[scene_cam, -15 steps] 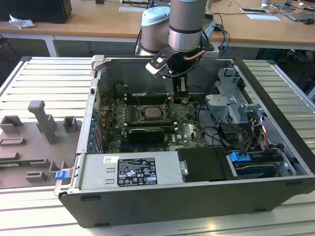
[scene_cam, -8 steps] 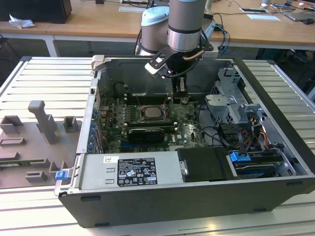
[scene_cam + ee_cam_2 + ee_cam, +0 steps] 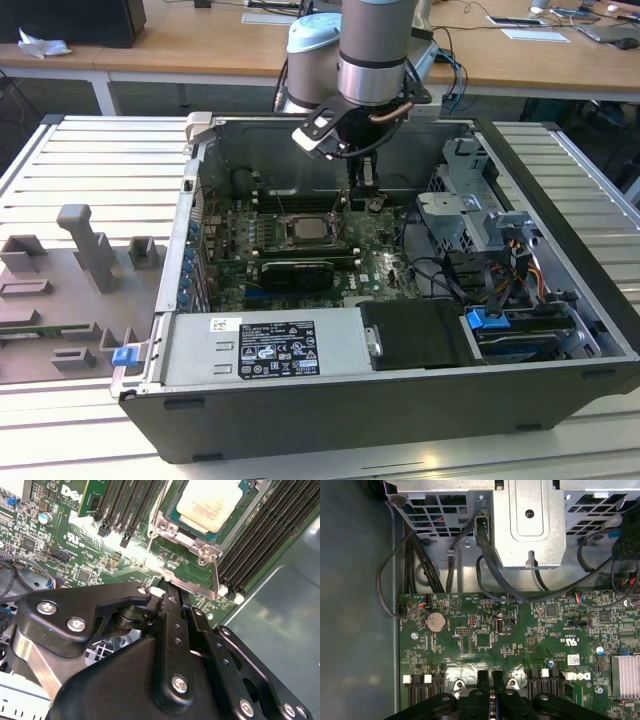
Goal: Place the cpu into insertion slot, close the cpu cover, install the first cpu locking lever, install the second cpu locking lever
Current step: 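Close the cpu cover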
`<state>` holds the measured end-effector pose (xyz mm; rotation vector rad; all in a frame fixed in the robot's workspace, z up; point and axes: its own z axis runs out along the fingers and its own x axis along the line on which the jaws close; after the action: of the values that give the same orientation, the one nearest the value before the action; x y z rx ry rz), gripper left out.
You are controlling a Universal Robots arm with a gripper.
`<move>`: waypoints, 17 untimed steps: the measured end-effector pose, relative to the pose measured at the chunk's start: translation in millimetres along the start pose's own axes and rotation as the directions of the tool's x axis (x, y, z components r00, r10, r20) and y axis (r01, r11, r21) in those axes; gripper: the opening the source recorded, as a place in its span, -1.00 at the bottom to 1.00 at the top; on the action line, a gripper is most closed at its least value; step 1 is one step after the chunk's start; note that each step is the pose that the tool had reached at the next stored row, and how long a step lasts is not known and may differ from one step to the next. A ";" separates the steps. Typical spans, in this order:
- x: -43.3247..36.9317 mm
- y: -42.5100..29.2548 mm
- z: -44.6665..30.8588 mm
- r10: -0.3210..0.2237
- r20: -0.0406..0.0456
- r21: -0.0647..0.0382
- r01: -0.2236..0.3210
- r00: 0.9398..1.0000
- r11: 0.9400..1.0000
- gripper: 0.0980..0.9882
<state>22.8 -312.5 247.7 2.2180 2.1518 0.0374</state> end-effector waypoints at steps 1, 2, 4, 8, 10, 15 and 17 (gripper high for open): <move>0.0 -0.5 0.0 0.000 0.000 0.000 0.000 1.000 1.000 -0.84; 0.0 -1.0 -0.1 0.000 0.000 0.000 0.000 1.000 1.000 -0.84; -0.1 -1.9 -0.1 0.000 0.000 0.000 0.000 1.000 1.000 -0.84; -0.1 -4.1 -0.2 0.000 0.000 0.000 0.000 1.000 1.000 -0.84; -0.2 -5.9 -0.3 0.000 0.000 0.000 0.000 1.000 1.000 -0.84; -0.4 -14.9 -0.5 0.000 0.000 0.000 0.000 1.000 1.000 -0.84; -0.5 -18.8 0.1 0.000 0.000 0.000 0.000 1.000 1.000 -0.84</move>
<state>4.0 -312.4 246.6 2.2181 2.1518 0.0376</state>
